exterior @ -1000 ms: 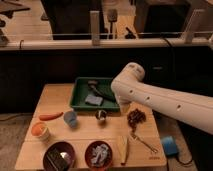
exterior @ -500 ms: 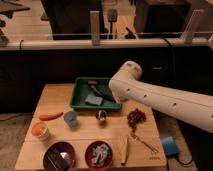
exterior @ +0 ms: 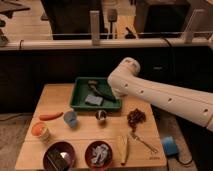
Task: Wipe tray with sponge
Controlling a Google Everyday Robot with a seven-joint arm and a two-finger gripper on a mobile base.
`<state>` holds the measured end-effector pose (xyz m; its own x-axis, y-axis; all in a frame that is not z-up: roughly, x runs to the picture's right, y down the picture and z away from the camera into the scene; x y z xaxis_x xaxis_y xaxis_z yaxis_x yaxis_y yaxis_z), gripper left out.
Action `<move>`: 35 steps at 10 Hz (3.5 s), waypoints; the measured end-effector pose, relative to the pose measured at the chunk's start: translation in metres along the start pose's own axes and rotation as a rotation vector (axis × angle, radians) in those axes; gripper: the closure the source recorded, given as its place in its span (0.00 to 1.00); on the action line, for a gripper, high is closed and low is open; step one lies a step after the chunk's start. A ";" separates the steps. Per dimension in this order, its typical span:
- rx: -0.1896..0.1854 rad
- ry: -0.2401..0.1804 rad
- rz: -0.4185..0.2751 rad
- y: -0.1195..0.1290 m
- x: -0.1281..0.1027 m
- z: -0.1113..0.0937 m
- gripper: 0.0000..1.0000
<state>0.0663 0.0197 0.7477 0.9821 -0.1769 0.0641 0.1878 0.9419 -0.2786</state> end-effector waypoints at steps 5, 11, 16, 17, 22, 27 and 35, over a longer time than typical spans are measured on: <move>0.011 0.014 -0.024 -0.011 -0.007 0.005 0.98; 0.029 0.029 -0.049 -0.023 -0.013 0.011 0.98; 0.040 0.036 -0.068 -0.031 -0.016 0.019 0.98; 0.042 0.038 -0.067 -0.033 -0.016 0.020 0.98; 0.057 0.045 -0.074 -0.042 -0.010 0.027 0.98; 0.072 0.045 -0.078 -0.049 -0.011 0.037 0.98; 0.086 0.049 -0.055 -0.055 -0.006 0.060 0.98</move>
<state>0.0497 -0.0144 0.8200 0.9701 -0.2410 0.0294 0.2420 0.9510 -0.1922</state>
